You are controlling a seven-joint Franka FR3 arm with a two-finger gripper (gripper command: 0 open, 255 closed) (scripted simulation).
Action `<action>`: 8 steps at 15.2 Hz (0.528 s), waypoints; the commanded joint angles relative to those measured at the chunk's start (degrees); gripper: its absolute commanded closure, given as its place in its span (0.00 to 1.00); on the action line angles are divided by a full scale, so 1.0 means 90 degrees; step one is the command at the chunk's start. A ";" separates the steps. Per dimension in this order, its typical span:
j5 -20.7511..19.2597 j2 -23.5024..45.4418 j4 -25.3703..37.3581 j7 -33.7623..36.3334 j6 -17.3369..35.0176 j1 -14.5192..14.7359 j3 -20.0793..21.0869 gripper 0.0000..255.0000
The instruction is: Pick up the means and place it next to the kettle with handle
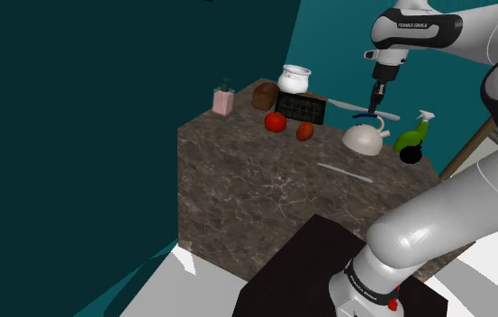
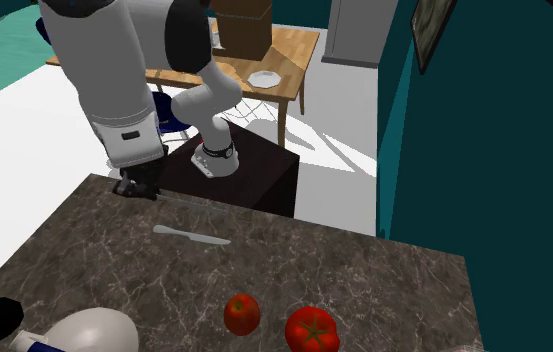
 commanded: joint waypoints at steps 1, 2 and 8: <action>-0.0115 -0.0150 -0.0097 -0.0274 0.0019 -0.0128 -0.0167 1.00; -0.0153 -0.0194 -0.0126 -0.0369 0.0031 -0.0172 -0.0229 1.00; -0.0209 -0.0256 -0.0687 -0.0275 0.0529 -0.0199 -0.0270 1.00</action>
